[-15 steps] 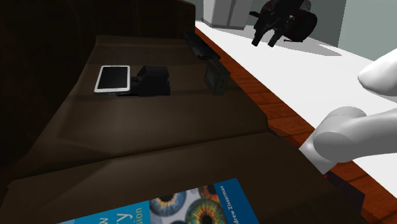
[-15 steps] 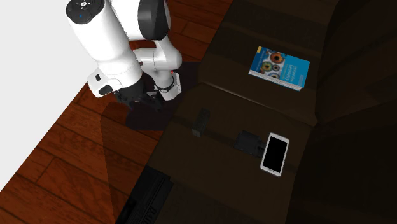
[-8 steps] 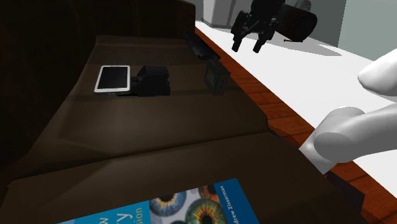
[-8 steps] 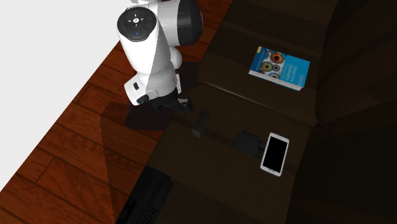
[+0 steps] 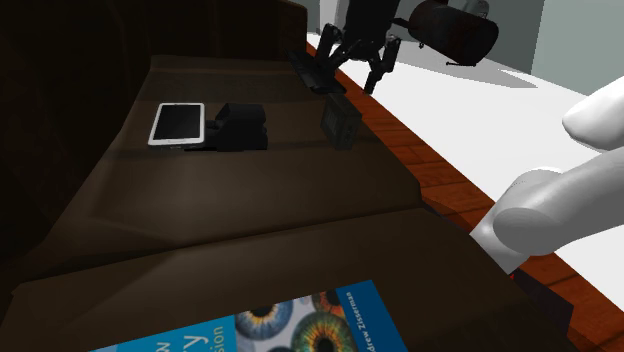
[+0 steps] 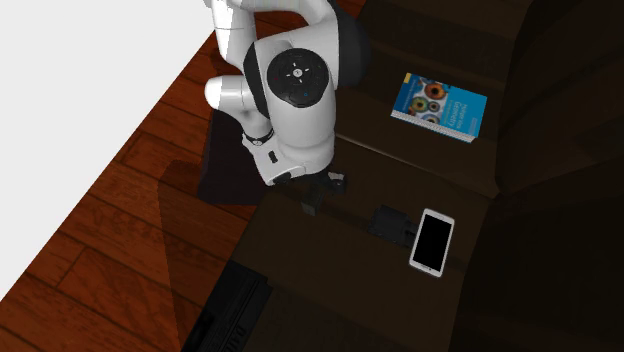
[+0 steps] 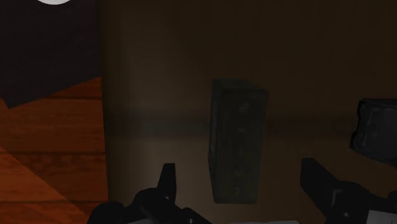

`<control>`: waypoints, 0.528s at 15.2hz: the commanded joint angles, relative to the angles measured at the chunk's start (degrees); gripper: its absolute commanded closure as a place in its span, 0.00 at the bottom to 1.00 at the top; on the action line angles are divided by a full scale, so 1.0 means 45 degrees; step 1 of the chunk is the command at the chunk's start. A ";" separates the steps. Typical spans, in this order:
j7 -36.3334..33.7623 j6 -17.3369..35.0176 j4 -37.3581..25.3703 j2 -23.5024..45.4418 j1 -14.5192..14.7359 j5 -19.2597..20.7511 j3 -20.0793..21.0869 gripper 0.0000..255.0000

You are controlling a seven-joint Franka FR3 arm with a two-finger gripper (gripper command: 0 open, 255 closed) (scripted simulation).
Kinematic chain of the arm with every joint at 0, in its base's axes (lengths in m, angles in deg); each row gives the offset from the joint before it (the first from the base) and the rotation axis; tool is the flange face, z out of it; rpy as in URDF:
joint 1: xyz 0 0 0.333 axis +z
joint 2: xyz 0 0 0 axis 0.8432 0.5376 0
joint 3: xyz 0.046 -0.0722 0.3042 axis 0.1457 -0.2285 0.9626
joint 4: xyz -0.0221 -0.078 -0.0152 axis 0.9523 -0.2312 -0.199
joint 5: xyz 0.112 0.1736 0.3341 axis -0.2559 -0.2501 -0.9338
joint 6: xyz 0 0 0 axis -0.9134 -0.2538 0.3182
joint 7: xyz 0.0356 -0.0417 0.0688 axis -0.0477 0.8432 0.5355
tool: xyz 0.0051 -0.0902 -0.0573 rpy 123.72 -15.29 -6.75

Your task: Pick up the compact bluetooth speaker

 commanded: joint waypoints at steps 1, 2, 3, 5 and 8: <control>-0.0215 0.0206 0.0132 0.0100 0.0021 -0.0065 0.0170 0.00; -0.0198 0.0370 0.0330 0.0065 0.0033 -0.0087 0.0187 0.00; -0.0182 0.0534 0.0526 0.0033 0.0045 -0.0109 0.0204 0.00; -0.0151 0.0863 0.0909 -0.0024 0.0069 -0.0152 0.0242 0.00; -0.0128 0.1122 0.1206 -0.0061 0.0087 -0.0187 0.0273 0.00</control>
